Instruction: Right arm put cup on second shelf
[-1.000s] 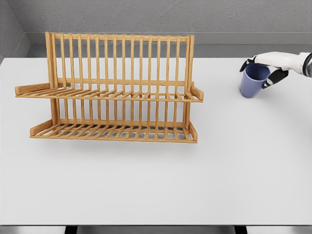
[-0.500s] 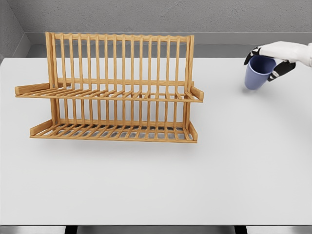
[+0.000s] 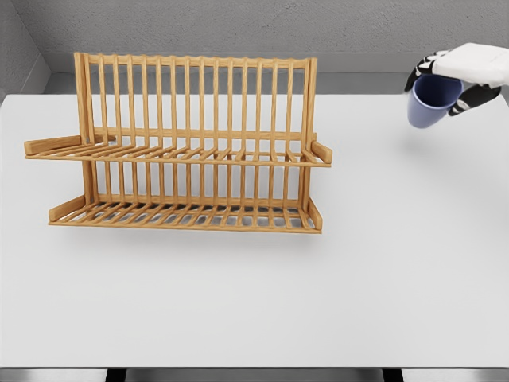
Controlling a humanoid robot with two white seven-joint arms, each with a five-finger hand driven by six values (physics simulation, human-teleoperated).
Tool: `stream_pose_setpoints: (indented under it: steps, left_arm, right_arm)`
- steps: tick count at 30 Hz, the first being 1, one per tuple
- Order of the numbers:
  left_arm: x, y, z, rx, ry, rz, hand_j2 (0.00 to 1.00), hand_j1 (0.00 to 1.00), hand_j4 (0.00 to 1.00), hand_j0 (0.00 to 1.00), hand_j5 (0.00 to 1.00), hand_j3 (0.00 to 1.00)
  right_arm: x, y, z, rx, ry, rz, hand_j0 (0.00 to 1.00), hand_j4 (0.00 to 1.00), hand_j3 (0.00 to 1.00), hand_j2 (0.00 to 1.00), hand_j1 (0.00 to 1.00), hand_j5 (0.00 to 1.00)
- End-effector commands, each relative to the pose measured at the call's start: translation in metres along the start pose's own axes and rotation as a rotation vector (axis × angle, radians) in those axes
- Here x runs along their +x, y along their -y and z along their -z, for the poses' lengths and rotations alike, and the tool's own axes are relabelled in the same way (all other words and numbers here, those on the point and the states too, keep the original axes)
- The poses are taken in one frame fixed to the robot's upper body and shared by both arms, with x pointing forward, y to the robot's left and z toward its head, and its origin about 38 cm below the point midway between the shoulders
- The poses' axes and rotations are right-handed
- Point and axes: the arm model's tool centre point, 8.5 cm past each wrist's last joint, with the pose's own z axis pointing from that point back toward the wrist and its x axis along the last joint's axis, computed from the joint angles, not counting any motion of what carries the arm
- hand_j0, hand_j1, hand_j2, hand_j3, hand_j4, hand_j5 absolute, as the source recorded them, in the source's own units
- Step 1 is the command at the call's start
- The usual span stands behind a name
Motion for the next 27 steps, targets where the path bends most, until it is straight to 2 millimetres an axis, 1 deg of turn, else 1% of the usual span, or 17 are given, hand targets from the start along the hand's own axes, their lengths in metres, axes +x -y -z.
stream_pose_setpoints:
  steps: [1,3,5,7,11,15,17,20,24,27]
  left_arm:
    - [0.000,0.000,0.000,0.000,0.000,0.000,1.00,1.00,1.00,1.00,1.00,1.00]
    - [0.000,0.000,0.000,0.000,0.000,0.000,1.00,1.00,1.00,1.00,1.00,1.00]
    - [0.000,0.000,0.000,0.000,0.000,0.000,1.00,1.00,1.00,1.00,1.00,1.00]
    - [0.000,0.000,0.000,0.000,0.000,0.000,1.00,1.00,1.00,1.00,1.00,1.00]
    - [0.000,0.000,0.000,0.000,0.000,0.000,1.00,1.00,1.00,1.00,1.00,1.00]
    - [0.000,0.000,0.000,0.000,0.000,0.000,1.00,1.00,1.00,1.00,1.00,1.00]
    - [0.000,0.000,0.000,0.000,0.000,0.000,1.00,1.00,1.00,1.00,1.00,1.00]
    - [0.000,0.000,0.000,0.000,0.000,0.000,1.00,1.00,1.00,1.00,1.00,1.00]
    - [0.000,0.000,0.000,0.000,0.000,0.000,1.00,1.00,1.00,1.00,1.00,1.00]
    - [0.000,0.000,0.000,0.000,0.000,0.000,1.00,1.00,1.00,1.00,1.00,1.00]
  right_arm:
    - [0.007,0.008,-0.008,-0.012,0.011,-0.033,0.65,0.65,0.65,0.65,0.65,0.65]
    - [0.014,0.013,-0.014,-0.022,0.025,-0.064,0.65,0.65,0.65,0.65,0.65,0.65]
    - [0.017,0.011,-0.023,-0.043,0.030,-0.063,0.65,0.65,0.65,0.65,0.65,0.65]
    - [0.026,0.016,-0.029,-0.051,0.043,-0.097,0.65,0.65,0.65,0.65,0.65,0.65]
    - [0.039,0.024,-0.029,-0.067,0.075,-0.131,0.65,0.65,0.65,0.65,0.65,0.65]
    - [0.058,0.031,-0.028,-0.082,0.119,-0.173,0.65,0.65,0.65,0.65,0.65,0.65]
    - [0.072,0.030,-0.028,-0.084,0.165,-0.206,0.65,0.65,0.65,0.65,0.65,0.65]
    - [0.084,0.033,-0.028,-0.091,0.196,-0.230,0.65,0.65,0.65,0.65,0.65,0.65]
    - [0.093,0.035,-0.028,-0.099,0.218,-0.251,0.65,0.65,0.65,0.65,0.65,0.65]
    - [0.094,0.036,-0.028,-0.101,0.219,-0.253,0.65,0.65,0.65,0.65,0.65,0.65]
